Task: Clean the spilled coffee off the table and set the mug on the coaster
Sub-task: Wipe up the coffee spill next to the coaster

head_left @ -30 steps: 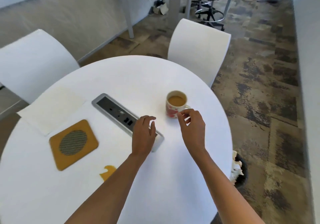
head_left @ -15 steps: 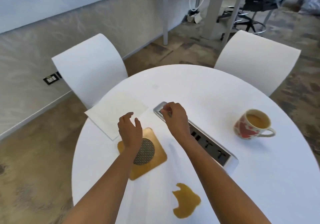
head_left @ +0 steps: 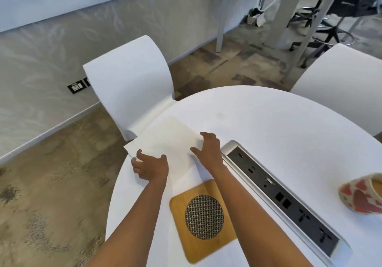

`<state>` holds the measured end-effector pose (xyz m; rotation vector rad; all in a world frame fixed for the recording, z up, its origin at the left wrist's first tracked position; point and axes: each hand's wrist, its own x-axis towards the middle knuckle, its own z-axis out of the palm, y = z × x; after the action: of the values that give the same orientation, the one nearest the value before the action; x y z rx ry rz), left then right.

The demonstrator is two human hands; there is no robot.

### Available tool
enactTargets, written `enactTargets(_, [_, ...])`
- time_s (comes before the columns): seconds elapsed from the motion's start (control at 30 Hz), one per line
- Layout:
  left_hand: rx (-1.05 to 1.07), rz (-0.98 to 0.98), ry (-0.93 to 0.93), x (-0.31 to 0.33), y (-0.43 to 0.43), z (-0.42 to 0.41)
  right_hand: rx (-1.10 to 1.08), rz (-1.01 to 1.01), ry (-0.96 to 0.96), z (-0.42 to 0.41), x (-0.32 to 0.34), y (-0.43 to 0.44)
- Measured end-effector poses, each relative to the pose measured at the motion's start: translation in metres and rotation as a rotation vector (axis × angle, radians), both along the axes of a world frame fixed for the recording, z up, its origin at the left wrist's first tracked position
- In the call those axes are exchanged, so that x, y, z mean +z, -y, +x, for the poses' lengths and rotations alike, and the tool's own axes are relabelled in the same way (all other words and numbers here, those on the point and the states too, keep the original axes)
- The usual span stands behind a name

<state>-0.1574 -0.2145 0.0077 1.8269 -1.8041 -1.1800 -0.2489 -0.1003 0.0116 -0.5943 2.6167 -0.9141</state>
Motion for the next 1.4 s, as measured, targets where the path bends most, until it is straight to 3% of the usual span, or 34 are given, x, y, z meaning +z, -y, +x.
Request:
enactTargets(0.23, [0.124, -0.023, -0.205, -0.013, 0.013, -0.001, -0.059, 0.069, 0.016, -0.012, -0.016, 0.018])
enactTargets(0.33, [0.168, 0.047, -0.297, -0.009, 0.013, 0.001, -0.083, 0.031, 0.097, -0.014, -0.016, 0.019])
enactTargets(0.47, [0.065, 0.058, -0.323, 0.002, 0.008, 0.001, -0.11, -0.097, 0.2, -0.014, -0.009, 0.014])
enactTargets(0.6, [-0.05, 0.026, -0.417, 0.023, -0.002, 0.001, -0.119, -0.174, 0.078, -0.004, 0.006, 0.004])
enactTargets(0.83, [-0.177, 0.199, -0.634, 0.062, -0.034, 0.0, 0.018, -0.414, -0.032, 0.044, 0.044, -0.041])
enactTargets(1.03, [-0.306, 0.395, -0.731, 0.094, -0.078, 0.013, 0.108, -0.332, -0.177, 0.088, 0.07, -0.081])
enactTargets(1.23, [-0.464, 0.462, -0.781, 0.119, -0.131, 0.041, 0.16, -0.36, -0.161, 0.13, 0.085, -0.118])
enactTargets(1.4, [-0.507, 0.512, -0.772, 0.131, -0.176, 0.07, 0.013, -0.384, -0.261, 0.152, 0.095, -0.154])
